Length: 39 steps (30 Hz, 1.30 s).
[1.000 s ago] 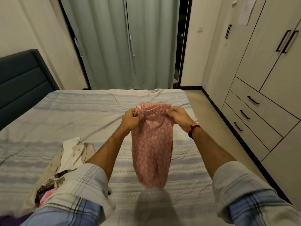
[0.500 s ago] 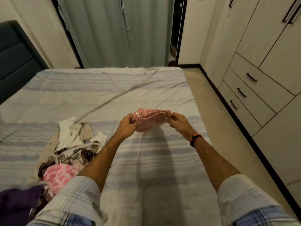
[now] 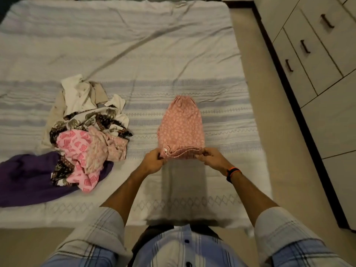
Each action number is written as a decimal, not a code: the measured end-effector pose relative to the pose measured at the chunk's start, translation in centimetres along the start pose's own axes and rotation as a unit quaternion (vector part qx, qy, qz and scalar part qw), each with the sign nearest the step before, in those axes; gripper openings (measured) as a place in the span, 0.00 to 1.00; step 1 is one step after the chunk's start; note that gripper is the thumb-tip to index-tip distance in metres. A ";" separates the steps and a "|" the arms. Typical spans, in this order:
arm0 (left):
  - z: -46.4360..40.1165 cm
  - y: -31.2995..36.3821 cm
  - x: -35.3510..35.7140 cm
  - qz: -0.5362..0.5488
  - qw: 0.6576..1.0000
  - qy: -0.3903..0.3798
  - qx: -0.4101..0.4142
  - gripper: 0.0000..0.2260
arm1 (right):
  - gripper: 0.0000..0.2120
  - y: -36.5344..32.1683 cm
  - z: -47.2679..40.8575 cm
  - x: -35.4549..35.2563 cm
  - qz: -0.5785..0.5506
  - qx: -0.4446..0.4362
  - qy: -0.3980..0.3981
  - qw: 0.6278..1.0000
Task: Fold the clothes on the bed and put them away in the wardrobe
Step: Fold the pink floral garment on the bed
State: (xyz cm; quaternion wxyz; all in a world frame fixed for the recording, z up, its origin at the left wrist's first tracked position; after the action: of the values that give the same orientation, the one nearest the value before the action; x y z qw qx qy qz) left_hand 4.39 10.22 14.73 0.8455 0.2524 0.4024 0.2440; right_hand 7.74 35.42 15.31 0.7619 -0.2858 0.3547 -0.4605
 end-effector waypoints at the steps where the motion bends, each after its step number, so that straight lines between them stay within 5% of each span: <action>1: 0.4 -0.3 0.5 0.005 1.000 -0.006 0.002 0.13 | 0.11 0.8 0.2 0.4 -0.001 0.006 -0.001 1.000; 9: 2.3 -3.5 4.2 0.003 0.996 -0.075 -0.045 0.12 | 0.25 5.8 2.0 3.3 -0.014 0.078 -0.031 0.996; 18: 2.7 -5.2 6.4 -0.028 0.976 -0.200 -0.088 0.11 | 0.09 8.5 3.2 4.4 -0.034 0.168 -0.082 0.982; 28: -3.6 -3.4 4.6 0.047 0.989 -0.063 -0.123 0.10 | 0.12 5.6 -4.1 2.7 -0.009 0.133 0.035 0.991; 32: -7.5 -2.1 3.7 0.107 0.987 -0.001 -0.118 0.23 | 0.08 4.2 -8.2 2.0 -0.006 0.123 0.132 0.984; 33: -7.8 -1.8 3.5 0.117 0.986 0.013 -0.114 0.26 | 0.14 3.9 -8.6 2.0 -0.010 0.127 0.149 0.980; 35: -8.2 -1.4 3.7 0.100 0.989 0.029 -0.101 0.31 | 0.22 3.7 -9.1 2.1 0.013 0.133 0.147 0.980; 39: -8.6 -2.0 5.6 0.021 0.998 -0.014 -0.061 0.28 | 0.21 5.8 -9.3 3.8 0.096 0.114 0.062 0.987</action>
State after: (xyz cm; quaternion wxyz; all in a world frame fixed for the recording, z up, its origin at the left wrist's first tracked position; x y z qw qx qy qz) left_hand 1.03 14.13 5.64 0.8597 0.2123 0.3694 0.2818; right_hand 4.35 33.36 4.41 0.8063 -0.1330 0.3726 -0.4398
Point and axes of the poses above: each hand's wrist, its own z-axis away from the middle knuckle, its own x-axis out of the palm, y = z × x, the point moved 1 cm from there along -z, towards the middle knuckle, and after that the axes turned 3 degrees about -y, right-handed, at the moved point
